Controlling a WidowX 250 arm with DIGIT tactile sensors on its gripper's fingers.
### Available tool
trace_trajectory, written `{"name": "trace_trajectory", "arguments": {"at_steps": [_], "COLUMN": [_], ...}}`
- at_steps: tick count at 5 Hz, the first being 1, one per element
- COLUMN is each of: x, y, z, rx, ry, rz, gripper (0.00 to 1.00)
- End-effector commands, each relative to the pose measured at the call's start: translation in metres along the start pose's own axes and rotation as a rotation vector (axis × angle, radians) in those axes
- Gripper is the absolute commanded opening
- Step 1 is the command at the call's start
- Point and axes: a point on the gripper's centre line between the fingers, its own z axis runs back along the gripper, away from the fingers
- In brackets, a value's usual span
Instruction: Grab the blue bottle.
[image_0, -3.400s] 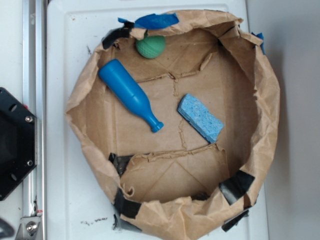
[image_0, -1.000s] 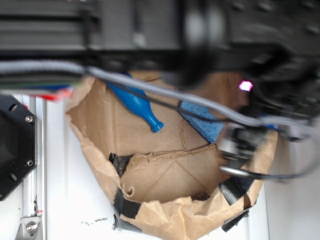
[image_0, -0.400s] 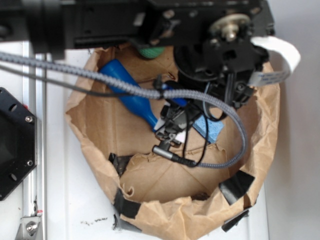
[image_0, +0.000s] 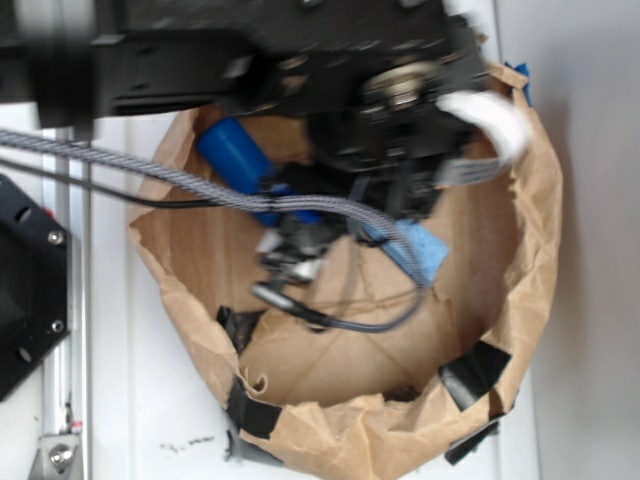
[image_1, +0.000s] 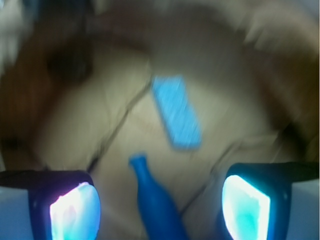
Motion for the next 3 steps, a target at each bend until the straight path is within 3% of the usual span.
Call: {"name": "trace_trajectory", "arguments": {"at_steps": [1, 2, 3], "x": [-0.017, -0.014, -0.018], "y": [0.02, 0.01, 0.006], "z": [-0.007, -0.03, -0.041], "rx": [0.091, 0.098, 0.059], "ry": [0.006, 0.022, 0.04], "rz": [-0.004, -0.018, -0.068], "gripper": [1.0, 1.0, 1.0]}}
